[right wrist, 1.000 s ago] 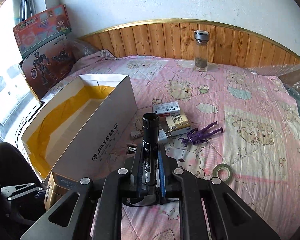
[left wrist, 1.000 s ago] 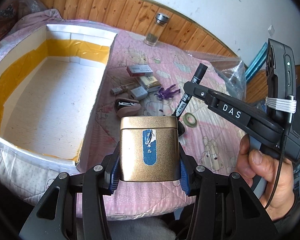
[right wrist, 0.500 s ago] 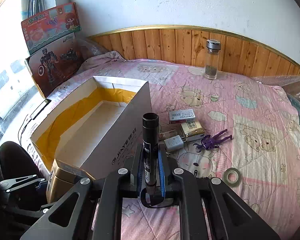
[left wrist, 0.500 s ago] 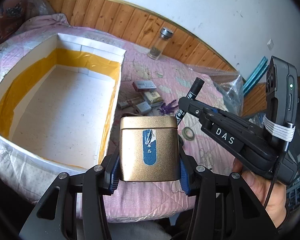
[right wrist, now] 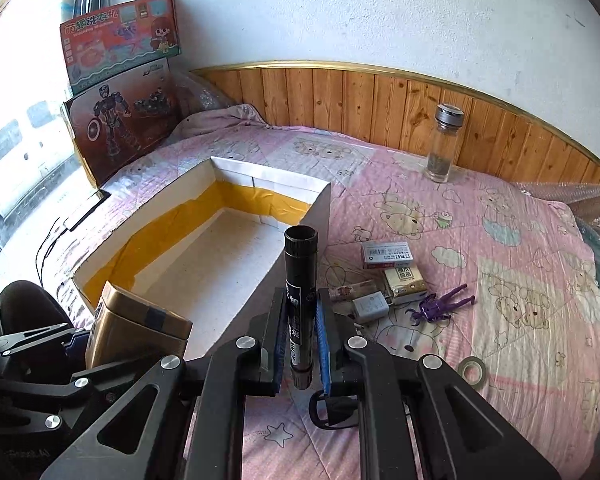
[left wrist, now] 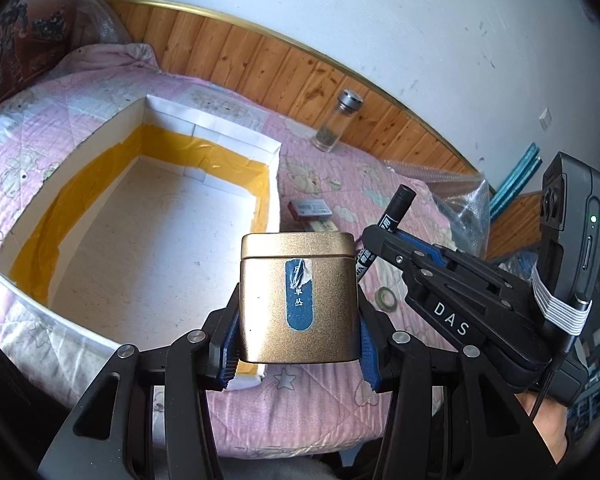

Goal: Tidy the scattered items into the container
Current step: 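Carry the gold tin and black marker over the white box with both grippers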

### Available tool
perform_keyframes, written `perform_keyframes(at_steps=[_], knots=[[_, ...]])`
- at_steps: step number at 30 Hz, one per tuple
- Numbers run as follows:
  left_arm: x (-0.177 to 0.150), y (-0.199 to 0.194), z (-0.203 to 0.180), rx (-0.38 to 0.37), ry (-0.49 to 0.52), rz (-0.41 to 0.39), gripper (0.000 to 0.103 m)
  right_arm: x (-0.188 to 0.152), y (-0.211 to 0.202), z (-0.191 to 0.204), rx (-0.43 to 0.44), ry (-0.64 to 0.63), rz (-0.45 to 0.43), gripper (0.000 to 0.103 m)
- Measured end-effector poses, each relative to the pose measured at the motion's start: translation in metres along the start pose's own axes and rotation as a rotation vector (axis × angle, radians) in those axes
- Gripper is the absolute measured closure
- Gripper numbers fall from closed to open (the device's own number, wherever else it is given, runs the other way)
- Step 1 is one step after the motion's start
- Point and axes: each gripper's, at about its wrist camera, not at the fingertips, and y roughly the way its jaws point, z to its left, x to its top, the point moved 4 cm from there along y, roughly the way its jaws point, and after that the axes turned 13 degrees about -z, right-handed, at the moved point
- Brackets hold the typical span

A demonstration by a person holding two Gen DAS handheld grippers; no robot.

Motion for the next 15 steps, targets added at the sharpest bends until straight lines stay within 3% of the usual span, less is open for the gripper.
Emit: perform_keyframes(at_steps=[15], knots=[[0.031,-0.004,0.027,0.032,-0.001,-0.037,0.053,0.025,0.017,0.044,0.035,-0.071,0.000,0.088]])
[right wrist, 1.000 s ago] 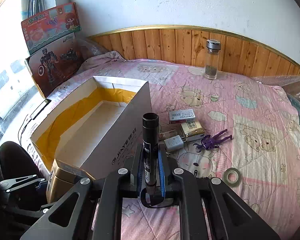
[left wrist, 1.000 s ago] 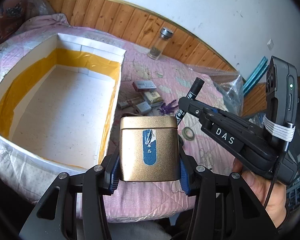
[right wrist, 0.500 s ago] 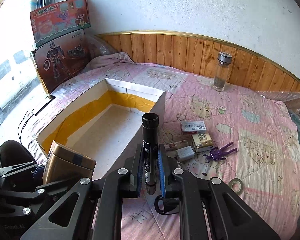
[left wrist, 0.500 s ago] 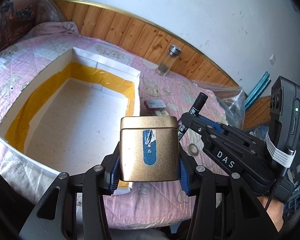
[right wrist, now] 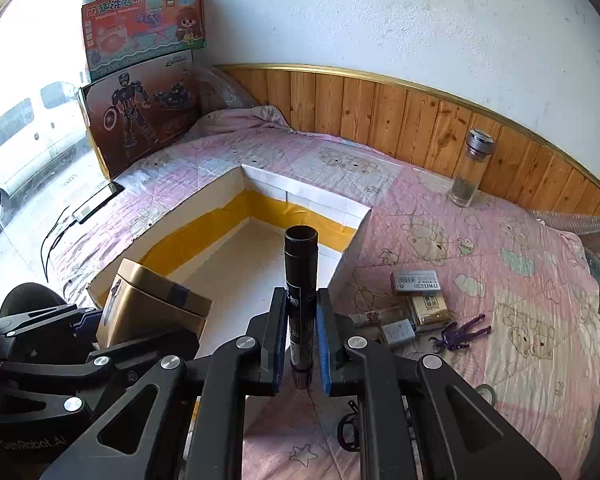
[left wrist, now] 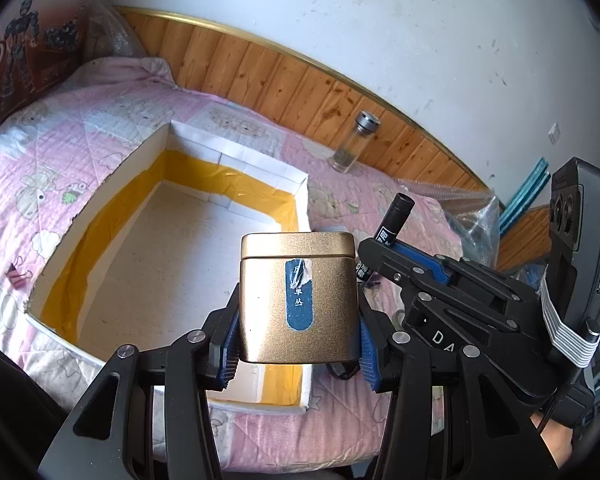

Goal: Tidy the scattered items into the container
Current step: 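Carry the gold tin and black marker over the white box with both grippers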

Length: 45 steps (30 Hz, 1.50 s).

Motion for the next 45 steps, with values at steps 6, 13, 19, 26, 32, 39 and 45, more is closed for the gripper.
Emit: perform_keyframes(at_steps=[6,13,19,26,32,39,45], knots=[[0.009,0.005,0.013,0.013,-0.009,0.003,0.053,0.008,0.009,0.011,0.013,-0.018,0.001,0.088],[0.015,0.012,0.029,0.044,-0.015,0.011,0.053,0.013,0.022,0.014,0.024,-0.020,0.009,0.088],[0.020,0.018,0.042,0.097,0.010,0.019,0.053,0.017,0.031,0.017,0.044,-0.015,0.015,0.088],[0.023,0.028,0.055,0.170,0.042,0.042,0.053,0.019,0.046,0.027,0.083,-0.011,0.033,0.088],[0.026,0.039,0.061,0.200,0.051,0.066,0.053,0.022,0.058,0.028,0.104,0.003,0.044,0.088],[0.032,0.053,0.064,0.215,0.063,0.089,0.053,0.025,0.074,0.022,0.125,0.031,0.068,0.088],[0.038,0.068,0.067,0.225,0.073,0.110,0.053,0.027,0.091,0.017,0.138,0.055,0.094,0.088]])
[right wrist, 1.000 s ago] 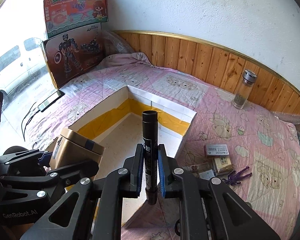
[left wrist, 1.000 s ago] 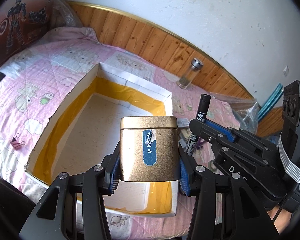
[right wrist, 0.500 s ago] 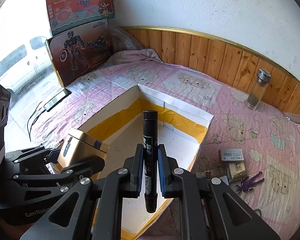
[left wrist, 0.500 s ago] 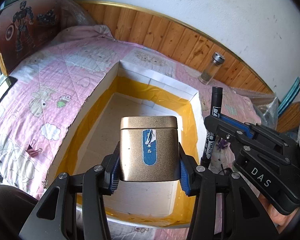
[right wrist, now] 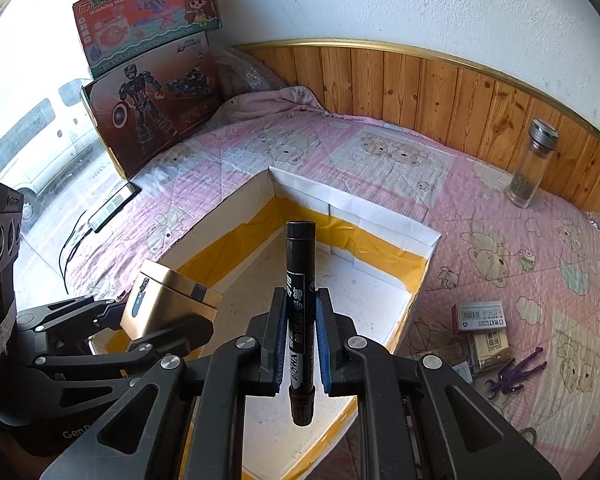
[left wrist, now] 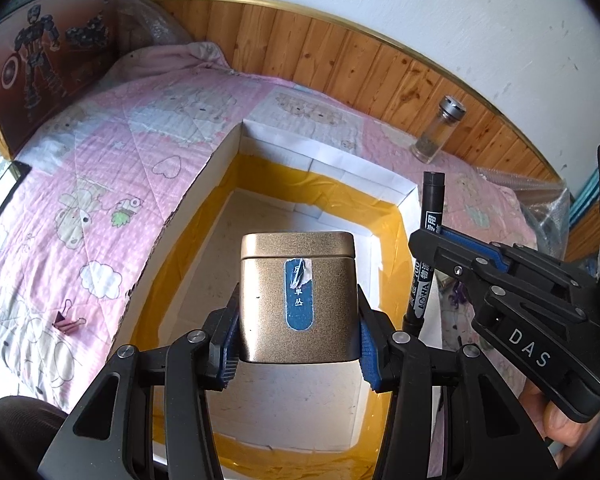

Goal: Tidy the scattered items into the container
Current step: 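Carry the gold tin and black marker over the white box with both grippers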

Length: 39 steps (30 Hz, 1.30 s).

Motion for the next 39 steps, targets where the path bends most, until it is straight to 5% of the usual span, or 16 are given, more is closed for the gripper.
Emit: perform_keyframes(at_steps=[39], knots=[[0.030,0.084,0.006,0.001,0.005,0.167,0.053,-0.003,0.099,-0.029,0.021,0.081,0.226,0.088]])
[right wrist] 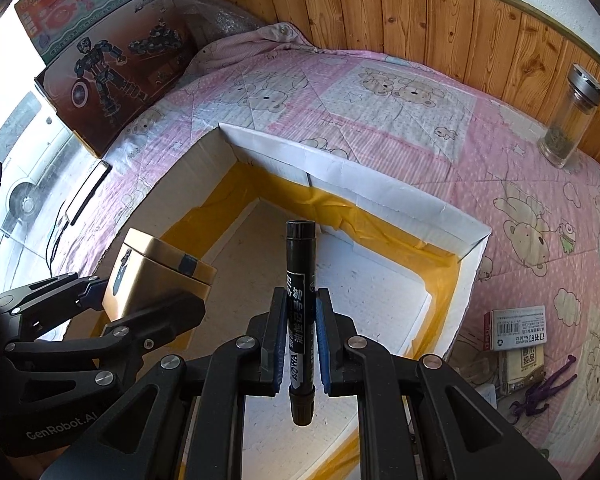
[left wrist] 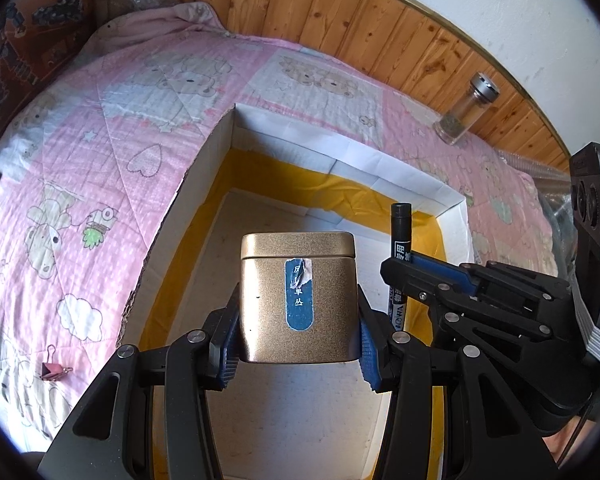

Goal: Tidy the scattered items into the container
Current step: 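Carry the gold tin and black marker over the white box with both grippers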

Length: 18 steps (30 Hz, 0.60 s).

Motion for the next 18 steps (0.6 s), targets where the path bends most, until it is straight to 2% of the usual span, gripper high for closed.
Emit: perform_keyframes(at_steps=[18], knots=[[0.001,0.040,0.009,0.020,0.005,0.092,0.053,-0.001,0.029,-0.014,-0.013,0.032,0.119,0.088]])
